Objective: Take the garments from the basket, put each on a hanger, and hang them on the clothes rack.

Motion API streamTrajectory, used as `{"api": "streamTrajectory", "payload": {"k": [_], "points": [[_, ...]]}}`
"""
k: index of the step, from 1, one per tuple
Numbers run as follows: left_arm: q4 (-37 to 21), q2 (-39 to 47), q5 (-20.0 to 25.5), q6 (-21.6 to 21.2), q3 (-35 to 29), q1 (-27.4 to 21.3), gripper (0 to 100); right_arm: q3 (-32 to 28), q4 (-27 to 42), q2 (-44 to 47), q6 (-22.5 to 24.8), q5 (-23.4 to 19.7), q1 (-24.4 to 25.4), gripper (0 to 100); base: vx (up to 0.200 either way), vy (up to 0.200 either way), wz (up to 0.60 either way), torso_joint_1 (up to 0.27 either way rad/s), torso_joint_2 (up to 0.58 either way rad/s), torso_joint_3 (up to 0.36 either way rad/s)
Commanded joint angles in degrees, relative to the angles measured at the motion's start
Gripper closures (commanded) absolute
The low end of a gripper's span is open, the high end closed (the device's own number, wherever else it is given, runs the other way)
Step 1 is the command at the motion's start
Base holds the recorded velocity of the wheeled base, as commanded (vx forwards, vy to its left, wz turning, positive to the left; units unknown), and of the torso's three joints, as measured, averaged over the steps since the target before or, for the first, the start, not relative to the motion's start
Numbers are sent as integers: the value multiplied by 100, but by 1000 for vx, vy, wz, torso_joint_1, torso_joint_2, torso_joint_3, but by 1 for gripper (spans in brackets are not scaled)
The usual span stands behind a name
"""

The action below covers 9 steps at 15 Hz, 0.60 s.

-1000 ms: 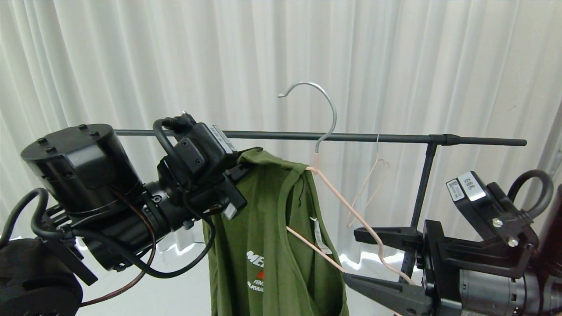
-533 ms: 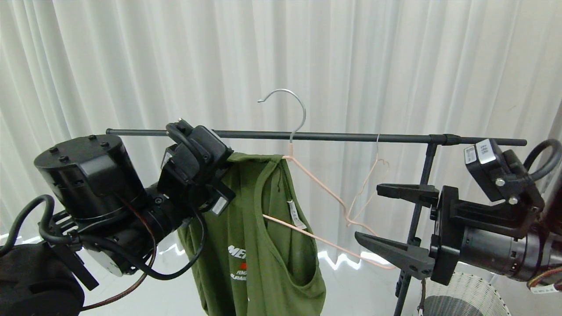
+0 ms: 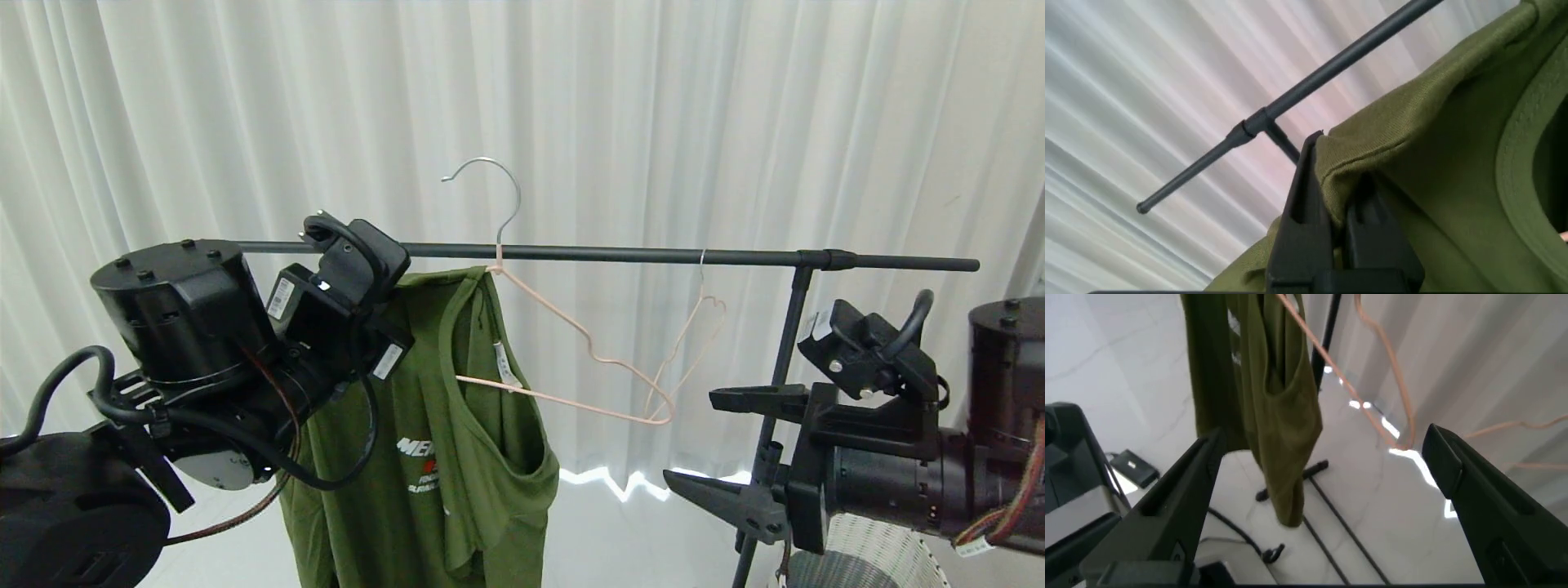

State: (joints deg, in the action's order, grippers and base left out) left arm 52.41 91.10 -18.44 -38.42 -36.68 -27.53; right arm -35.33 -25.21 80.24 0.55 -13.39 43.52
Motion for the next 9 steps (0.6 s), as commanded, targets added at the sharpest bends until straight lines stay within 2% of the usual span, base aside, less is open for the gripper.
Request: {"api": "streamTrajectory", "payload": {"k": [1,4,5,6,9], "points": [[-99,-31,-1,81,-111,28,100,-115,51,317,-64,214,122,0,0,0,0,0,0,0],[-591,-22,-10,634,-568,28,100,-396,51,748,-793,715,491,0,0,0,0,0,0,0],[-820,-13,-1,1065,-805,10,100,-572,42,950,-1092,1022,640,0,0,0,0,0,0,0],[-890,-5,-1,1302,-876,2,100,-686,25,1117,-1162,1224,702,0,0,0,0,0,0,0],[-899,22,8,1575,-893,-7,100,-879,-160,1556,-1382,1664,842,0,0,0,0,0,0,0]]}}
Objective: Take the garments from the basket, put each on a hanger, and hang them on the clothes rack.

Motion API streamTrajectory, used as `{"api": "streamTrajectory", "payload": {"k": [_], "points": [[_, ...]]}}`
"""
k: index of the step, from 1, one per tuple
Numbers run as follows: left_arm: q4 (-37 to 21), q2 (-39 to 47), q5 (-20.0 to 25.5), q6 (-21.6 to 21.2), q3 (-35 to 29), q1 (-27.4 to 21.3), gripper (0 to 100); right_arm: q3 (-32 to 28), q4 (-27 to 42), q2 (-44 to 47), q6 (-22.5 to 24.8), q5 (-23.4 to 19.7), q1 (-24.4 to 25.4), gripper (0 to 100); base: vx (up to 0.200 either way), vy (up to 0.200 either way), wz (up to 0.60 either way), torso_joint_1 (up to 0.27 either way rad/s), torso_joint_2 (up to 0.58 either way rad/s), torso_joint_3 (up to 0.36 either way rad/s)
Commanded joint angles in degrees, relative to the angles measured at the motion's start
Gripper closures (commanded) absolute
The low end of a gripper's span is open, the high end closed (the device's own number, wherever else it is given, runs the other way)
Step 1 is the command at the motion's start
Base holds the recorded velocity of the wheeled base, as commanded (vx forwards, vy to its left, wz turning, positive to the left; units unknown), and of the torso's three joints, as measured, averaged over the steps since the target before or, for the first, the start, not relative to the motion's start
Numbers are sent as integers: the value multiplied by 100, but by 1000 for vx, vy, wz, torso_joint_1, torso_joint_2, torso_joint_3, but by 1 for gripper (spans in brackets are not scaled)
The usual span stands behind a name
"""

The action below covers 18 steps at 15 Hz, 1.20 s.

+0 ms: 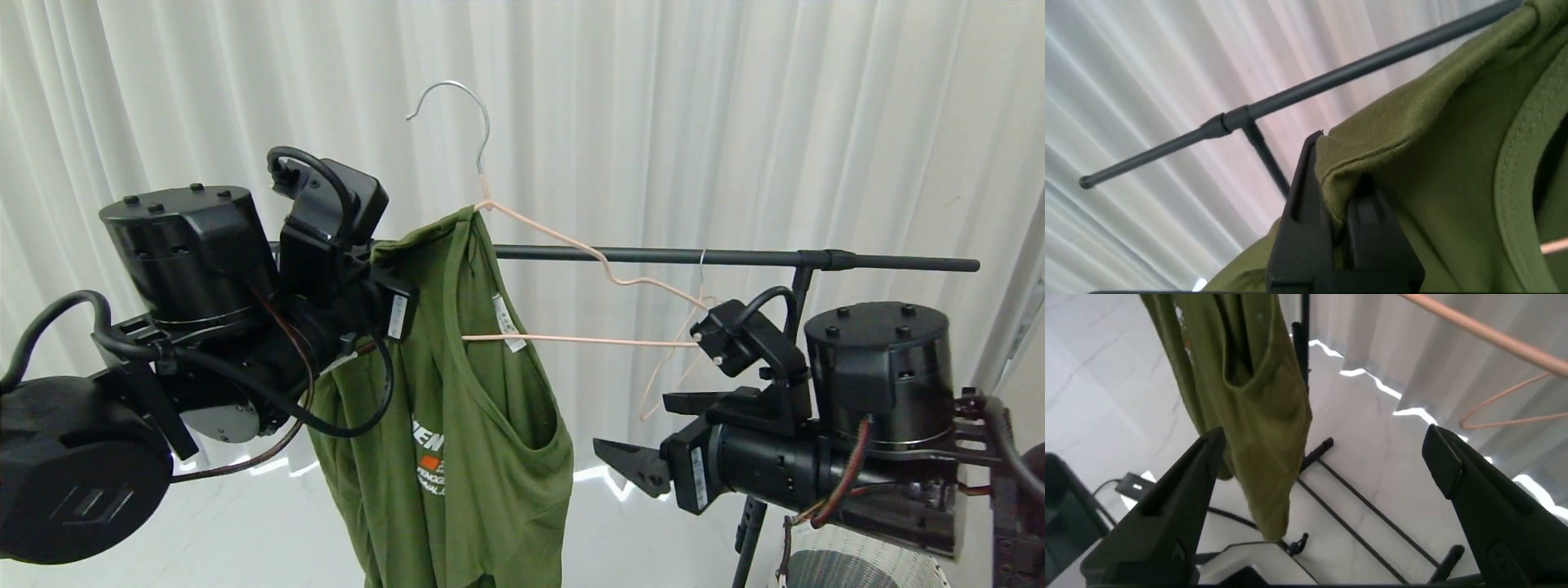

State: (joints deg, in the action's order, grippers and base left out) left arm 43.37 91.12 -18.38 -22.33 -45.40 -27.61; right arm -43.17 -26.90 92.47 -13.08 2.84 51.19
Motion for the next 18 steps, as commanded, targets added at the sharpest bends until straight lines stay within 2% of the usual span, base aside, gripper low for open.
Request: {"api": "streamTrajectory", "payload": {"k": [1,3,6,9,11,18], "points": [[4,19,-7,106,-57,-78,100,-122,-377,518,-186,147,172,0,0,0,0,0,0,0],[4,19,-16,98,-57,-78,100,-236,-465,580,-186,208,216,0,0,0,0,0,0,0],[-31,81,-456,89,-57,-166,100,-473,-491,834,-239,226,216,0,0,0,0,0,0,0],[-31,116,-517,62,-66,-166,100,-719,-597,1098,-230,419,225,0,0,0,0,0,0,0],[-31,142,-763,54,-83,-227,100,-807,-597,1221,-230,419,225,0,0,0,0,0,0,0],[-22,134,-763,89,-171,-333,100,-1176,-597,1669,-239,437,207,0,0,0,0,0,0,0]]}}
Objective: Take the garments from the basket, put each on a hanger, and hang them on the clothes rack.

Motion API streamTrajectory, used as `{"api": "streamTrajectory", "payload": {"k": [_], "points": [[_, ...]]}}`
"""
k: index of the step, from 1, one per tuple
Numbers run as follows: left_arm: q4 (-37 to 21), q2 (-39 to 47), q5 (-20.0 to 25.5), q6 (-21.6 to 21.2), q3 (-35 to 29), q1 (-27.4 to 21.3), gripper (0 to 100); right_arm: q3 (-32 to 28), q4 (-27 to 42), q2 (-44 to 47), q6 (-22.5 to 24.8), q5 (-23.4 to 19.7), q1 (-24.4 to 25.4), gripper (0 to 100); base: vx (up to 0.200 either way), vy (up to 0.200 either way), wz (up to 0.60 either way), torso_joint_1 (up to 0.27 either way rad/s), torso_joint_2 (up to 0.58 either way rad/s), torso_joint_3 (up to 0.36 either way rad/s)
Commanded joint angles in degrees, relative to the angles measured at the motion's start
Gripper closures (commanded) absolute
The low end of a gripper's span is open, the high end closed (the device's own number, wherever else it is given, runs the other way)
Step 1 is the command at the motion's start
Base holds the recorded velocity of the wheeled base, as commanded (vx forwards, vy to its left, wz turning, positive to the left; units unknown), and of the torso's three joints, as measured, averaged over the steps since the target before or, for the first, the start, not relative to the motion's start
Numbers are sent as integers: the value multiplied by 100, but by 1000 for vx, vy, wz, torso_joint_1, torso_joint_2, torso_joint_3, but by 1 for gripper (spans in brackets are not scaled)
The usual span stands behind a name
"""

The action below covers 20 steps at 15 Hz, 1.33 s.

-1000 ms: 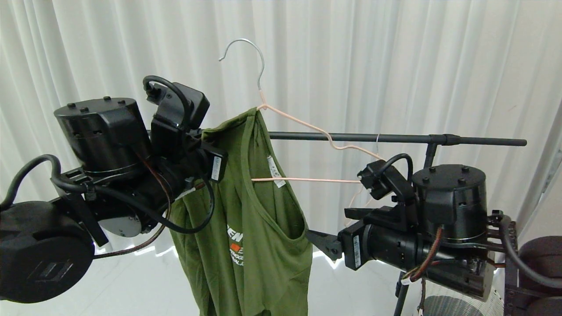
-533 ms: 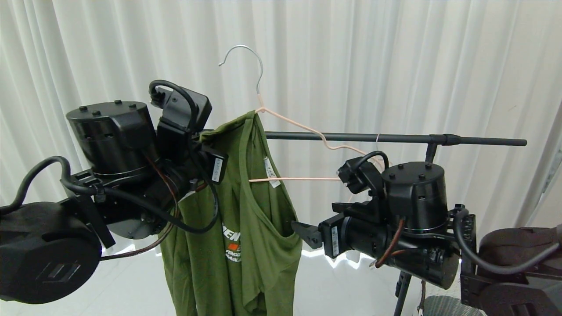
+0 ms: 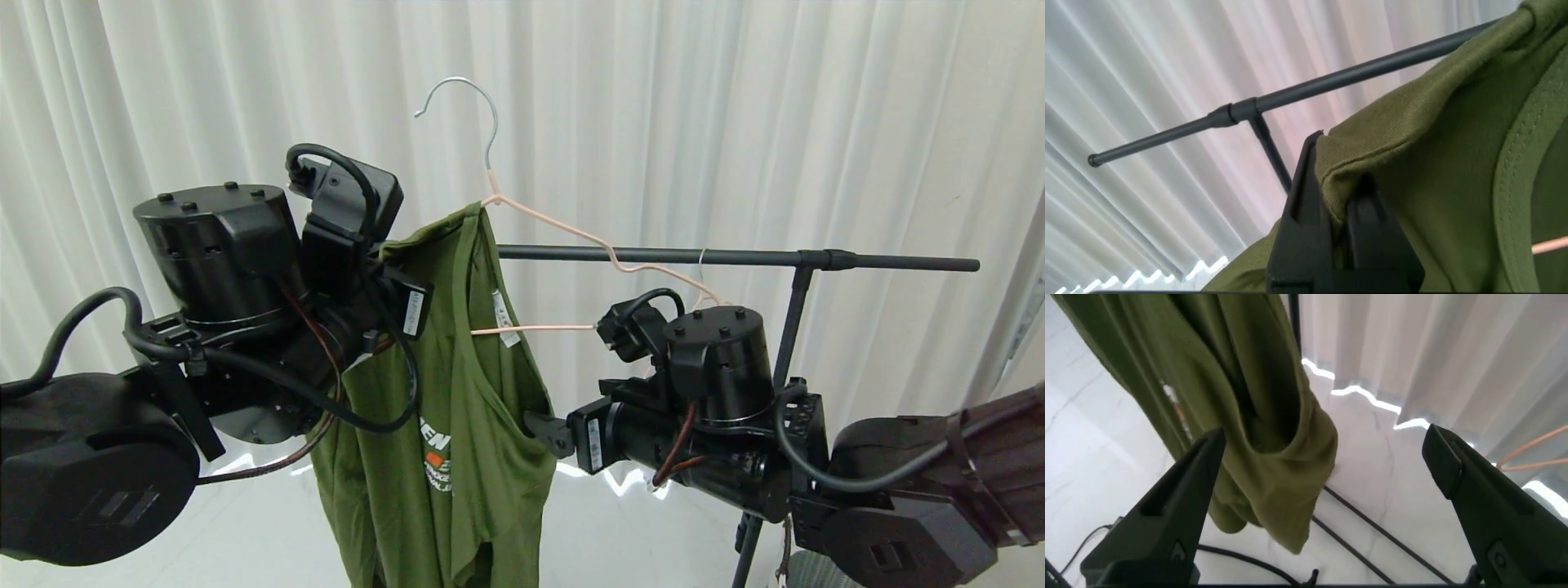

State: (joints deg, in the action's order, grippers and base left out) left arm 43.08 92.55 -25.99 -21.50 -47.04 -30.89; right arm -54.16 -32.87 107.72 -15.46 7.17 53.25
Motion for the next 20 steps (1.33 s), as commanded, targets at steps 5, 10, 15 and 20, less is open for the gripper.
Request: {"api": "streamTrajectory", "payload": {"k": [5,10,15,20], "points": [[25,-27,-3,6,-7,-22,100,-174,-1,250,8,30,-131,0,0,0,0,0,0,0],[34,-71,15,15,-94,-119,100,-94,-1,294,-1,48,-183,100,0,0,0,0,0,0],[34,-62,-3,15,-121,-49,100,73,-9,180,-1,399,-192,100,0,0,0,0,0,0],[34,17,-20,-38,-42,250,100,503,-9,-550,16,417,-702,100,0,0,0,0,0,0]]}}
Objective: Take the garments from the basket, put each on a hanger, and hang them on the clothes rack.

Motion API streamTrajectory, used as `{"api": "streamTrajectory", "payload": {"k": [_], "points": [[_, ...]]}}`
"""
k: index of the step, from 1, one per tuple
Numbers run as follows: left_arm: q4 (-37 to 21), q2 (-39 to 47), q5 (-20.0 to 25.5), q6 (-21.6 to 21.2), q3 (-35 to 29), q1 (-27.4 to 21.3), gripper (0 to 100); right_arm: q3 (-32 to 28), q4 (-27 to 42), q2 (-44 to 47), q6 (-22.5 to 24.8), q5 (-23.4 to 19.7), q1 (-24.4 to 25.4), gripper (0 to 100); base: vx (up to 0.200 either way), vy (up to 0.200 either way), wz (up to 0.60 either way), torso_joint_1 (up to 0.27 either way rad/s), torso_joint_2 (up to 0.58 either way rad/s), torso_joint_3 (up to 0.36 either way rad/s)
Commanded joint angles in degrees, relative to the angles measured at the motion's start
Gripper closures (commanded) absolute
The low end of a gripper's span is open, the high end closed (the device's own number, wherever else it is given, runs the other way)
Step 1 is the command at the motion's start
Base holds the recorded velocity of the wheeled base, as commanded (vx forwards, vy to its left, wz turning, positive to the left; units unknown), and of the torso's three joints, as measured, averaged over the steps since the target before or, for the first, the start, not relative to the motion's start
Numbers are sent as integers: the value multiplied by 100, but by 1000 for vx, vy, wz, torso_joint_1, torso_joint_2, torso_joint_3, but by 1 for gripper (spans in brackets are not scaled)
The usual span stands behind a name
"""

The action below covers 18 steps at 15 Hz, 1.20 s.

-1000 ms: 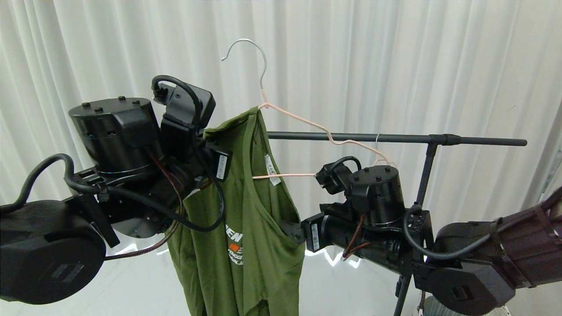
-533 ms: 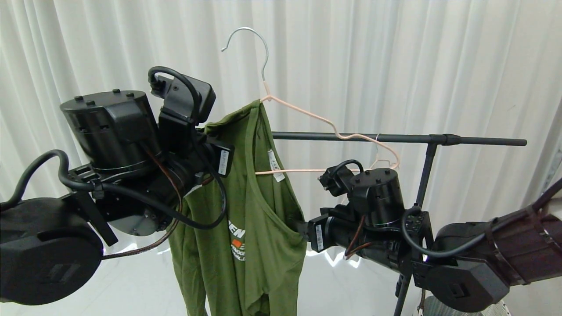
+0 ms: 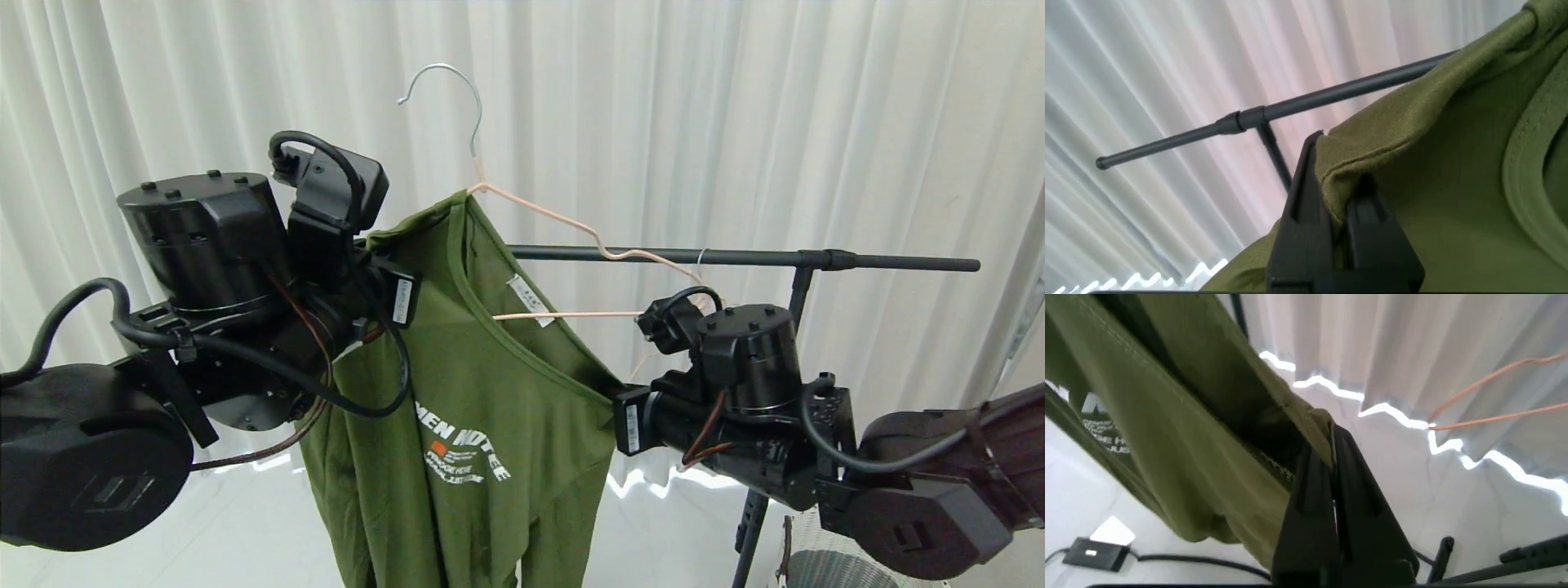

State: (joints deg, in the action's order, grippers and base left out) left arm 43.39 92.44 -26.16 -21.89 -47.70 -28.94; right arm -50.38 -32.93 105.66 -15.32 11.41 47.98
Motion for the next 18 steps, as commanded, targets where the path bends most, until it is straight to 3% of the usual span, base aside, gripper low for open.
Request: {"api": "streamTrajectory", "payload": {"k": [1,7,11,14,18], "points": [[3,28,-3,-43,112,55,100,213,-3,-476,29,-16,-333,100,0,0,0,0,0,0],[12,99,-3,-140,534,187,100,530,6,-845,56,-122,-1089,100,0,0,0,0,0,0],[284,230,-3,-210,710,389,100,521,23,-1038,205,-174,-1098,100,0,0,0,0,0,0],[680,248,15,-570,1167,407,100,512,41,-1232,284,-376,-1124,100,0,0,0,0,0,0],[1190,529,-3,-632,1158,407,100,574,199,-1451,574,-420,-984,100,0,0,0,0,0,0]]}}
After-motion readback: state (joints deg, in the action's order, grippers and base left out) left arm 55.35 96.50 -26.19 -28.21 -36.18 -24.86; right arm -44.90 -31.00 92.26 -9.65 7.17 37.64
